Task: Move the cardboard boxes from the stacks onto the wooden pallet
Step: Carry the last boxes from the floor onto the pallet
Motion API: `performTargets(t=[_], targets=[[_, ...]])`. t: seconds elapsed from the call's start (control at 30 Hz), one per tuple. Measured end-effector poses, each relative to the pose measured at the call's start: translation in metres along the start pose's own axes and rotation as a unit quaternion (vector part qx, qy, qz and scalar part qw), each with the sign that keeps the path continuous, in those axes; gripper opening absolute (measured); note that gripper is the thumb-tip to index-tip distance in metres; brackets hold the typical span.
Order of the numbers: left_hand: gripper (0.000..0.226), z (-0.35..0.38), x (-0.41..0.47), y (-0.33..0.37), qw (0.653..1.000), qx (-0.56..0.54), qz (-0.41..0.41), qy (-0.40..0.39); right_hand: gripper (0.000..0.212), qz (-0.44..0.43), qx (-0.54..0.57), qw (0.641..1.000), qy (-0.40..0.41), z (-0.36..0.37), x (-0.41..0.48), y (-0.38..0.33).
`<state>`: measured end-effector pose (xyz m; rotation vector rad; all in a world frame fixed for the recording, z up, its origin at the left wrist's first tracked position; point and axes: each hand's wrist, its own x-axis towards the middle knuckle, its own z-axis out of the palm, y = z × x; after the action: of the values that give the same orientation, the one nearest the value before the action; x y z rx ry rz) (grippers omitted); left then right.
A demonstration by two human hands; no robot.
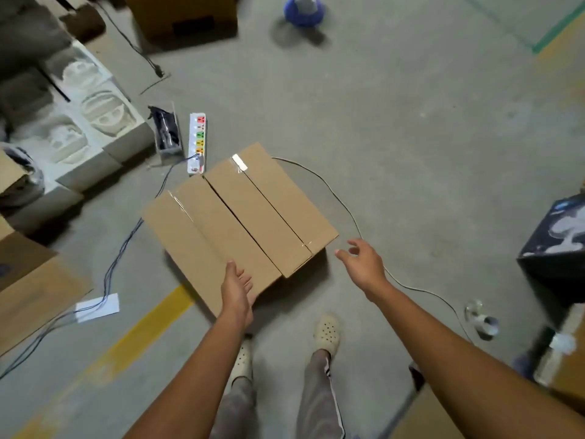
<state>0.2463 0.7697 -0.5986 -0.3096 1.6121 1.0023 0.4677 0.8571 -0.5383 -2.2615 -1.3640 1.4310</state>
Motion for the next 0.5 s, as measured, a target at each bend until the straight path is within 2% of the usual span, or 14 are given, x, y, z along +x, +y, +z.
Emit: performTargets(t=[0.2,0.3,0.4,0.5], targets=[[0.066,0.067,0.111,-0.057,0.999,-0.017,0.000,0.048,0.051,0.005,-0.036,0.997,-0.066,0.033,0.140,0.049],[0.042,0.090,0.170,-0.089,0.995,0.025,0.027,0.089,0.051,0.001,-0.055,0.995,-0.083,0.058,0.203,0.078],[0.038,0.099,0.220,-0.123,0.985,0.062,0.037,0.158,0.054,-0.012,-0.073,0.993,-0.094,0.078,0.250,0.100],[0.033,0.110,0.242,-0.136,0.976,0.089,0.045,0.193,0.058,-0.035,-0.098,0.990,-0.100,0.093,0.282,0.117]])
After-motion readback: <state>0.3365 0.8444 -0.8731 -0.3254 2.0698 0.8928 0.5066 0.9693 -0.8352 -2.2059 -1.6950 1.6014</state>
